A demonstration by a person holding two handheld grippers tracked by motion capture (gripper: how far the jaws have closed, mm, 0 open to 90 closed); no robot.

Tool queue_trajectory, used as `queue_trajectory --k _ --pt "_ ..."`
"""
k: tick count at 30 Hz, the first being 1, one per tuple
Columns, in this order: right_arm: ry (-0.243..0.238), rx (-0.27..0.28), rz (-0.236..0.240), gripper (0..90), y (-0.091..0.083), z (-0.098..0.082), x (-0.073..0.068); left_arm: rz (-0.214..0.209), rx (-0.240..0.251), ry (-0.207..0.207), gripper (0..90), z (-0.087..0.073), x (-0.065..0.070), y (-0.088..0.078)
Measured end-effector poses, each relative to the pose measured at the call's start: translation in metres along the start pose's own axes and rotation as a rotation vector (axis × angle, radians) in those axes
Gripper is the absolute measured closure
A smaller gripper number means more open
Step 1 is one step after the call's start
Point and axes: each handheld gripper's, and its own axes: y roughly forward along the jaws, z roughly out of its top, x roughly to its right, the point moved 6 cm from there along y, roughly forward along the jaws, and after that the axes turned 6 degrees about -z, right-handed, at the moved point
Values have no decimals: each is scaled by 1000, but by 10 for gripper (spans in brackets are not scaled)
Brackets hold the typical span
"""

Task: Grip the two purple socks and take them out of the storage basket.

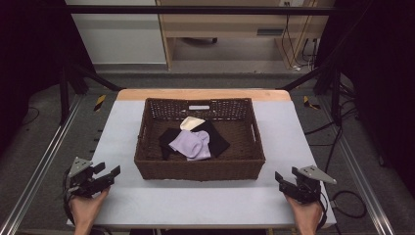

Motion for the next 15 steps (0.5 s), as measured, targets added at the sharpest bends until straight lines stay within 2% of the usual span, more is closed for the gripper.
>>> queue_trajectory --k 2,3,7,13,15 --pt "-8 -3 -2 327 1 0 0 -1 11 8 349 2 1 -2" --pt "-3 -3 0 329 1 0 0 -8 35 23 349 7 4 -5" --pt "-4 3 5 349 0 0 1 -11 57 41 350 12 8 -8" --pt "-2 10 5 377 -2 1 4 -51 69 14 353 19 13 -9" --pt "-6 14 4 380 -2 1 4 -46 73 22 353 22 14 -11"
